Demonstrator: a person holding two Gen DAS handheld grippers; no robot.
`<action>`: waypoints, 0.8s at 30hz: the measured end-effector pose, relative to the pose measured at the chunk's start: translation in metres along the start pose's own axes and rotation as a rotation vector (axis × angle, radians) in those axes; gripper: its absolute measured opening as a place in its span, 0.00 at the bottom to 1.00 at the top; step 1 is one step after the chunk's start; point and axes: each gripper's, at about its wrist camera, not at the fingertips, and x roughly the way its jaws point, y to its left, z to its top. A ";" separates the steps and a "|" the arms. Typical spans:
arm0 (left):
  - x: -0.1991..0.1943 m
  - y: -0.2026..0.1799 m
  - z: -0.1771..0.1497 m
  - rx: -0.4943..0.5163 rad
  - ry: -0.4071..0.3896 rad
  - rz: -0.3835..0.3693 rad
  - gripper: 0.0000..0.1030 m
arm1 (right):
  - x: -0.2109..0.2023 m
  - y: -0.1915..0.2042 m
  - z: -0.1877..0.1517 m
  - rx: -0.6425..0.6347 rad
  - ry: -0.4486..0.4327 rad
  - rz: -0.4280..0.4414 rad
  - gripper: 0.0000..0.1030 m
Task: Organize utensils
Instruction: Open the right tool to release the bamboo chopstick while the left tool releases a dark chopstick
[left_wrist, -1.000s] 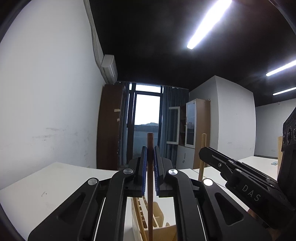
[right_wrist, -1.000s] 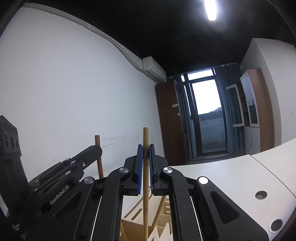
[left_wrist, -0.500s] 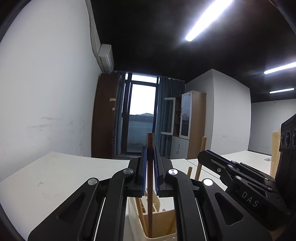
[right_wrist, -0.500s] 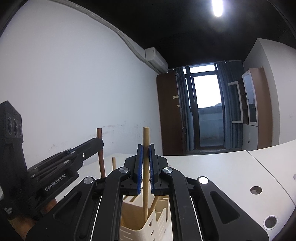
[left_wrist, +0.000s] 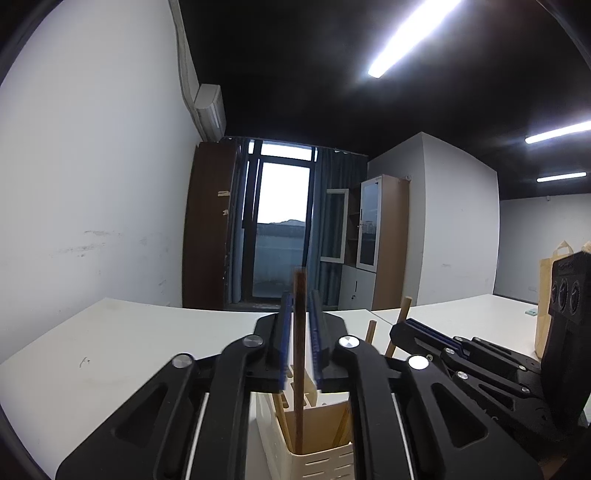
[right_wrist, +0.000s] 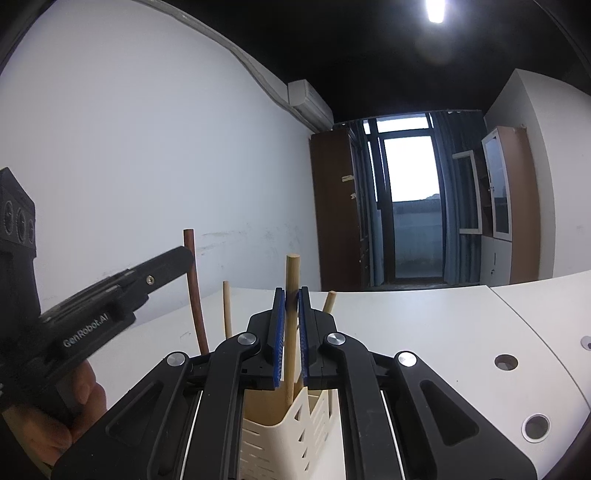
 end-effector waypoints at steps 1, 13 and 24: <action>-0.001 0.002 0.001 -0.008 0.000 -0.003 0.18 | 0.000 -0.001 0.000 0.002 0.001 -0.004 0.12; -0.008 0.010 0.006 -0.035 0.000 -0.016 0.25 | -0.004 -0.004 -0.004 0.011 0.013 -0.029 0.23; -0.022 0.002 0.005 -0.014 0.024 -0.015 0.36 | -0.018 0.003 0.001 0.001 0.000 -0.035 0.33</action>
